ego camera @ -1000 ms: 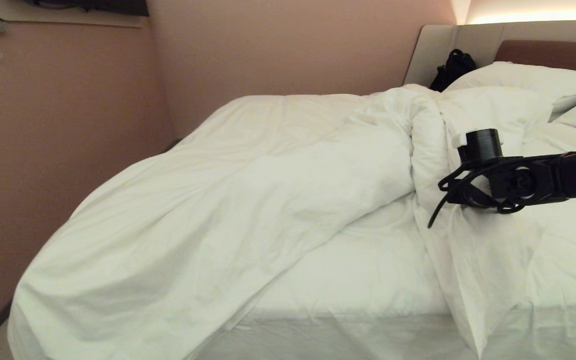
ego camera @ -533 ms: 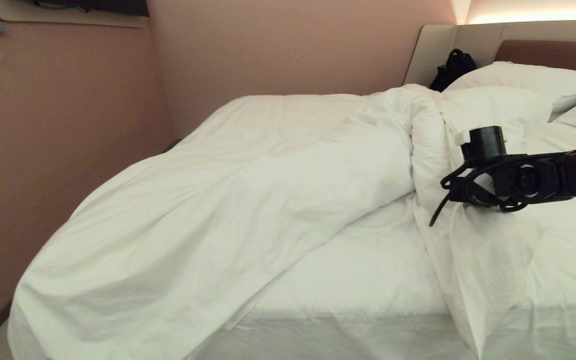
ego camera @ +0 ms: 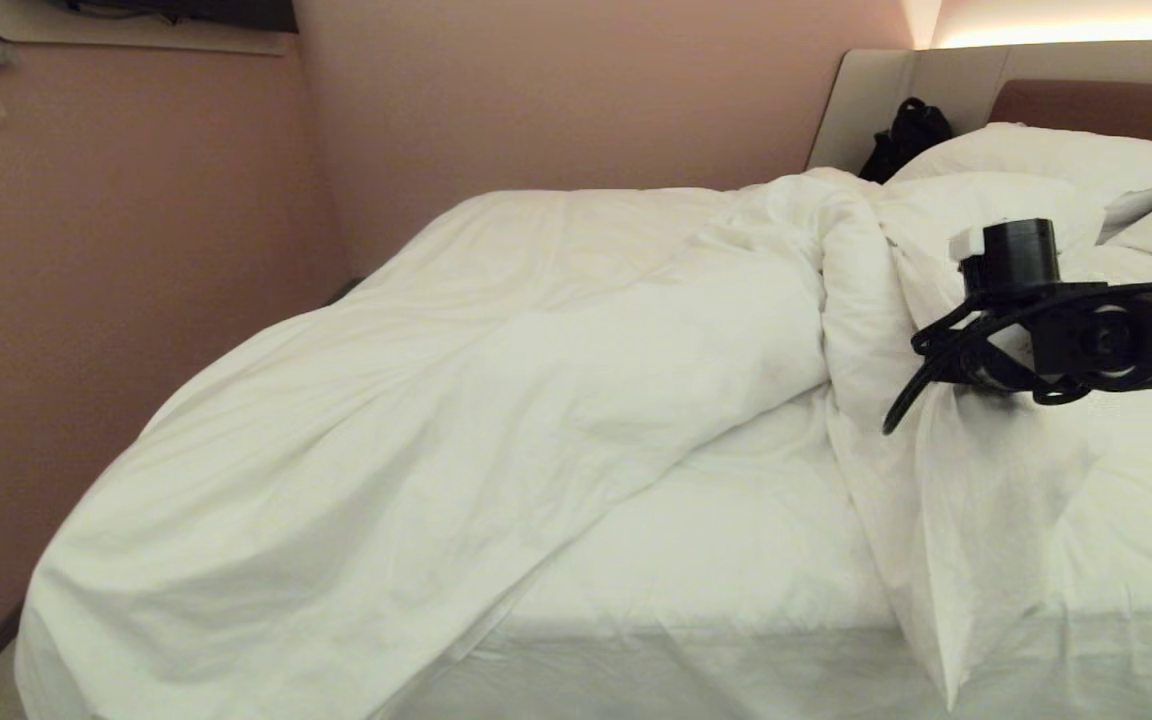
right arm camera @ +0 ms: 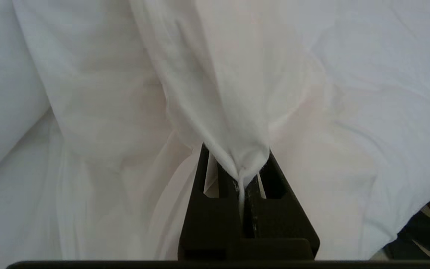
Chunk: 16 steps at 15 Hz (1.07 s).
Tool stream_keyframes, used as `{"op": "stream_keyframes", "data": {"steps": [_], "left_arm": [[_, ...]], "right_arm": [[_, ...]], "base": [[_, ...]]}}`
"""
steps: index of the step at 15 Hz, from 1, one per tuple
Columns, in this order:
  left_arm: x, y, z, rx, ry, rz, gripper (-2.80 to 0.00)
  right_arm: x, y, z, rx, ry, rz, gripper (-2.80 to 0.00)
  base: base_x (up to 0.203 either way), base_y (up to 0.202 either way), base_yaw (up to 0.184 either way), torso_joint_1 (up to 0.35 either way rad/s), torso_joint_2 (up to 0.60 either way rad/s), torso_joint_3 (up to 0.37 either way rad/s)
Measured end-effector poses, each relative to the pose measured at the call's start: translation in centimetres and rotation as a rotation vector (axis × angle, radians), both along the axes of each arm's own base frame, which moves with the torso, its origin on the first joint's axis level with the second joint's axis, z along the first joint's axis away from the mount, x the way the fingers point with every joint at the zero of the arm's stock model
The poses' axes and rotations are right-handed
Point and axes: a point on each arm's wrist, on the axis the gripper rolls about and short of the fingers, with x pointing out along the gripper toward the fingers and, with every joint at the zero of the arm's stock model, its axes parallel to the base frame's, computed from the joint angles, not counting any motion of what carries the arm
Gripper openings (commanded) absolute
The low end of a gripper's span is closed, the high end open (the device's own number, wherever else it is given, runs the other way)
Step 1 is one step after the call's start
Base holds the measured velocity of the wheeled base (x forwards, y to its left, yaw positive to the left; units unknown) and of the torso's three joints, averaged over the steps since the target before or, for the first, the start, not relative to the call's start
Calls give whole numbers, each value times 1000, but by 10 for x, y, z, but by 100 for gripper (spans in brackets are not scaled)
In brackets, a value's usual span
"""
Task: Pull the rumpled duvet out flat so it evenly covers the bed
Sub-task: Flatten the corners of the folded blanket
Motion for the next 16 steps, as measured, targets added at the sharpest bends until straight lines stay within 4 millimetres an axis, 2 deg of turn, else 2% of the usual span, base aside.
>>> {"op": "stream_keyframes", "data": {"steps": [3,10,16], "left_arm": [[0,0,0,0,0,0,-280],[0,0,0,0,0,0,-280],[0,0,0,0,0,0,-280]], "right_arm": [[-10,-6,15,4,-34,-8,-280],[-32,-40,49,14,-123,-77,-280],[-58,-48,72,38,-161,-49,-280]], "base": [[0,0,0,0,0,0],[0,0,0,0,0,0],[0,0,0,0,0,0]]}}
